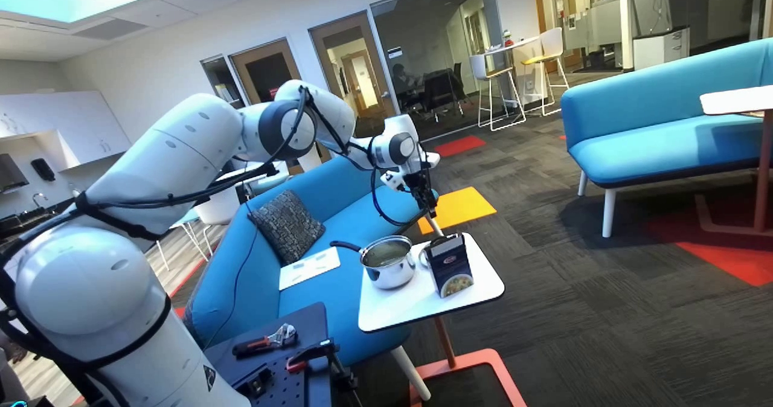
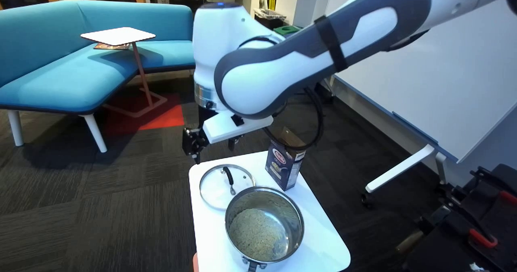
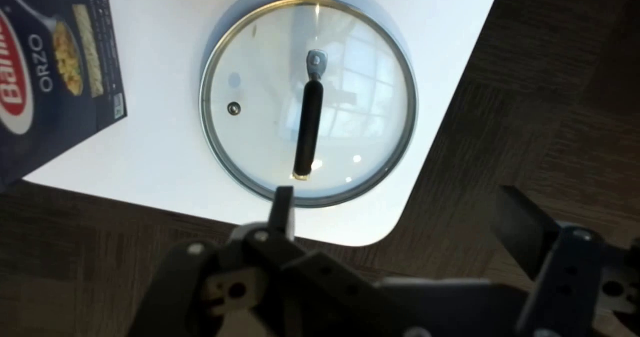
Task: Remove the lid from the pot
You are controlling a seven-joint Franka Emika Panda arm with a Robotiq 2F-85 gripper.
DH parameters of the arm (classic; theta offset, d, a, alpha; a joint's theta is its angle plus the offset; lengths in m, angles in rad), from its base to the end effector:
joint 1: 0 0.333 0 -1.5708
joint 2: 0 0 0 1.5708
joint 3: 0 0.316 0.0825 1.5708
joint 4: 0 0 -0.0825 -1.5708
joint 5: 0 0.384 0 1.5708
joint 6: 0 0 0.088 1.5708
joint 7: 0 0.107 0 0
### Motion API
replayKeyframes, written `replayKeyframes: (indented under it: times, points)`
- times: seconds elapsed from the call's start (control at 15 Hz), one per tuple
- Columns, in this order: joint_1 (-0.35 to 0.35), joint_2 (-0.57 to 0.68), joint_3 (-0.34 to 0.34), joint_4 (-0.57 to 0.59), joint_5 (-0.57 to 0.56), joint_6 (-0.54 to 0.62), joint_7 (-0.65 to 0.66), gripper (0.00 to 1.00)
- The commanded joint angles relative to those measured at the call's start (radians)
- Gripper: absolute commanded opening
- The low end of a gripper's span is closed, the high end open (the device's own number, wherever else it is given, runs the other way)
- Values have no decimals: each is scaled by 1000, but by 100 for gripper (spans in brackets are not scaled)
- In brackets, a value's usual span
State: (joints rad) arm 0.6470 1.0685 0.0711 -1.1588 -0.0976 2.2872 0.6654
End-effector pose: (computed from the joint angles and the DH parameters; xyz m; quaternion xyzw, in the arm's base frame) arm 0.5888 0.4897 0.1434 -0.9988 -0.0379 -0.0287 0.0144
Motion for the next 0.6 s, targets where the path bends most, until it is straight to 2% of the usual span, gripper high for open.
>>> replayKeyframes:
  times: [0.0,0.27,0.53]
  points:
    - [3,-223,1,-238,-29,-14,-38,100]
    - [-7,-394,12,-413,-50,-41,-67,100]
    - [-31,-550,40,-600,-29,-54,-156,100]
